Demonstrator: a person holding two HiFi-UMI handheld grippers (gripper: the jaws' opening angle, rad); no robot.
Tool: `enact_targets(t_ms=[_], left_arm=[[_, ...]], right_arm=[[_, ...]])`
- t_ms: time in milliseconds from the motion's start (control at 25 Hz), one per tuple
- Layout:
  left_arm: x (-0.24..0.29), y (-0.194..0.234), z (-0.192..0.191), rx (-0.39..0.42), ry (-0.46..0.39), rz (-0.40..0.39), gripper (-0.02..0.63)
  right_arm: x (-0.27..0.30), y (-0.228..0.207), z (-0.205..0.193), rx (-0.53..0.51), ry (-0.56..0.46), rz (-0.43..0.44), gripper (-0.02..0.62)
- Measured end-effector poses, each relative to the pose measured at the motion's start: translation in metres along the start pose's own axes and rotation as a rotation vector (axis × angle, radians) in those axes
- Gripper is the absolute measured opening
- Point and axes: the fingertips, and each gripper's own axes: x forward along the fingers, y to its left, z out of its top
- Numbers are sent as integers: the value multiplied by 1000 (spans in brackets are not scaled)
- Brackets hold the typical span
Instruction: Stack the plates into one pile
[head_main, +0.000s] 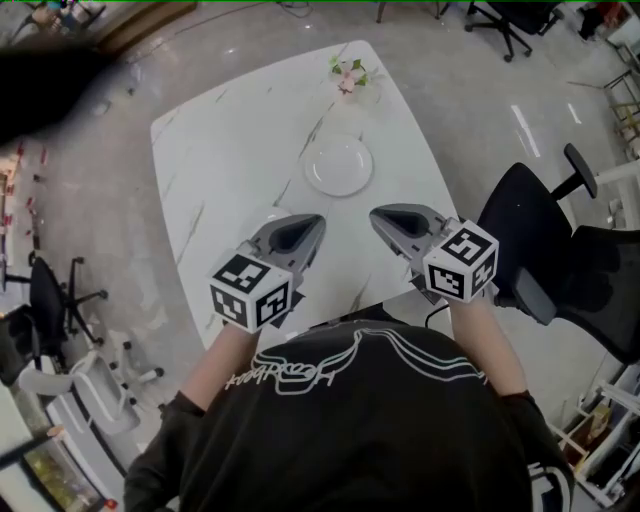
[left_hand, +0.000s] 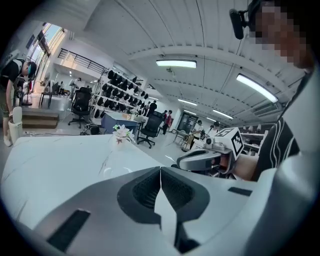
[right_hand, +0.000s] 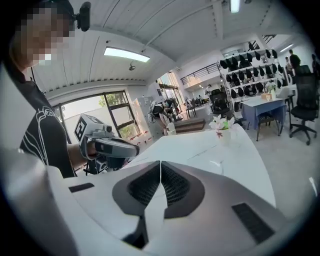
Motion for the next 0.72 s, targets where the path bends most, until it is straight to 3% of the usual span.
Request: enact_targets(t_ms=[280,400,720], left_arm=[[34,1,6,-13,17,55,25],[44,8,6,-29,19,91,25],[68,40,-11,-23,77,215,25]], right_arm=[[-15,-50,17,-22,-39,-7,37],[-19,-70,25,-16,-63,15,191],[-4,-109,17,-75,16,50,298]])
